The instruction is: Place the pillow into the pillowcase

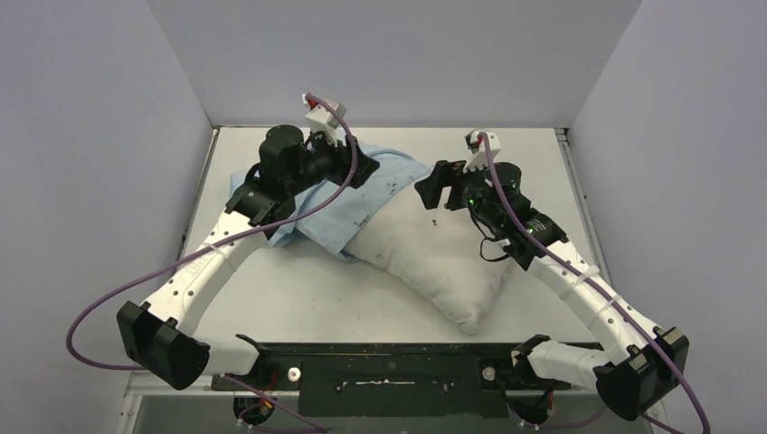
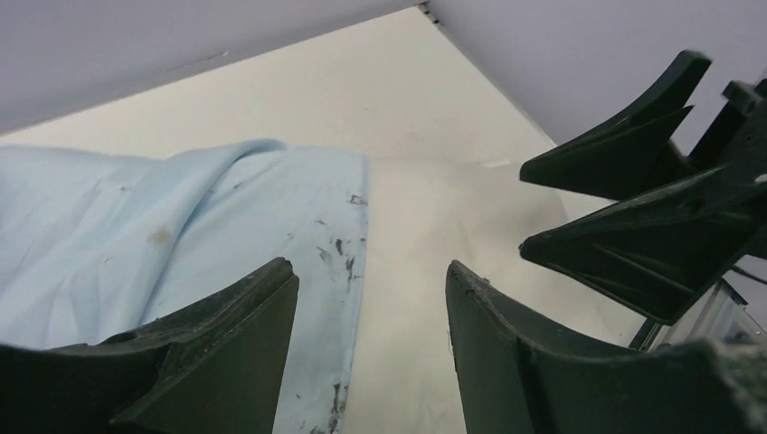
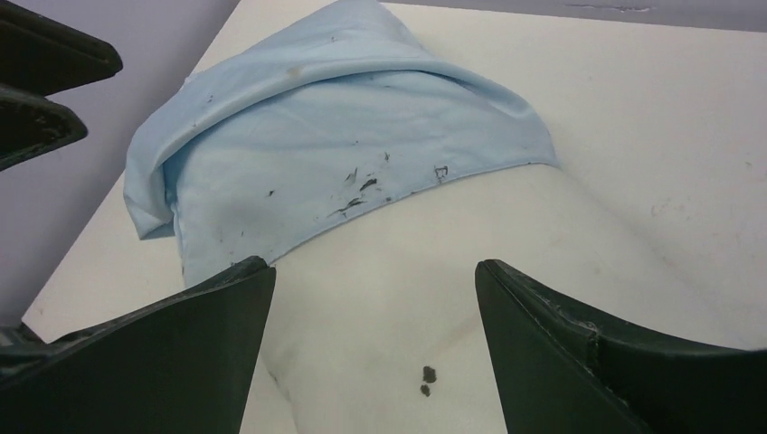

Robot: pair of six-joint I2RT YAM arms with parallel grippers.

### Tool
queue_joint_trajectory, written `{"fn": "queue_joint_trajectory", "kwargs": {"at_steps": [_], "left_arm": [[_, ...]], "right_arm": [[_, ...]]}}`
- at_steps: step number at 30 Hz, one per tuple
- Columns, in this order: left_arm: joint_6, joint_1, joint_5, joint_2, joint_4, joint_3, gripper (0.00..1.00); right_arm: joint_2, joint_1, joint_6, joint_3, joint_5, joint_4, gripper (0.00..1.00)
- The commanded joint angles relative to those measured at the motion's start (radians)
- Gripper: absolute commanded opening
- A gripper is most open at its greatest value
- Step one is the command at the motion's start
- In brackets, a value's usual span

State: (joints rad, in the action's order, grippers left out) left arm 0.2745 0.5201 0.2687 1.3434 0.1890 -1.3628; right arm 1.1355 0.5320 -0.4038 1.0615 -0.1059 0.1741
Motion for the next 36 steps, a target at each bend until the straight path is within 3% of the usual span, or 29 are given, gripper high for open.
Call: {"fn": "queue_joint_trajectory", "kwargs": {"at_steps": [1,8,14,18,21,23,26,28,30,36], "left_arm": [[-0.022,-0.017,-0.045,-0.079,0.072,0.102,0.58],[0.002,-0.014,-0.139,-0.177,0.028,0.344,0.61],[0.006,0.018,-0.204,-0.171,-0.006,0.46,0.63],[-0.01,0.095,-0.321,-0.131,-0.009,0.478,0.63],[-0.032,0.163,-0.439,-0.085,-0.016,0.478,0.62],[-0.026,0.17,-0.463,-0.062,-0.014,0.476,0.53],[-0.013,0.171,-0.462,-0.062,-0.022,0.478,0.24],[-0.006,0.176,-0.451,-0.086,-0.044,0.482,0.08],[0.0,0.183,-0.424,-0.125,-0.066,0.476,0.0],[0.072,0.216,-0.318,-0.137,-0.095,0.361,0.0]], "right_arm": [[0.006,0.022,0.155,0.037,-0.129,0.052,0.83],[0.118,0.122,0.325,0.083,-0.047,0.18,0.85],[0.216,0.163,0.368,0.082,0.002,0.14,0.86],[0.273,0.164,0.362,0.047,0.006,0.066,0.76],[0.315,0.164,0.334,0.037,0.009,0.026,0.61],[0.321,0.162,0.294,0.019,0.023,-0.019,0.41],[0.294,0.155,0.203,-0.027,0.013,-0.12,0.13],[0.278,0.149,0.142,-0.057,0.002,-0.208,0.0],[0.269,0.149,0.081,-0.082,-0.005,-0.27,0.0],[0.255,0.151,-0.121,-0.125,0.074,-0.485,0.0]]}}
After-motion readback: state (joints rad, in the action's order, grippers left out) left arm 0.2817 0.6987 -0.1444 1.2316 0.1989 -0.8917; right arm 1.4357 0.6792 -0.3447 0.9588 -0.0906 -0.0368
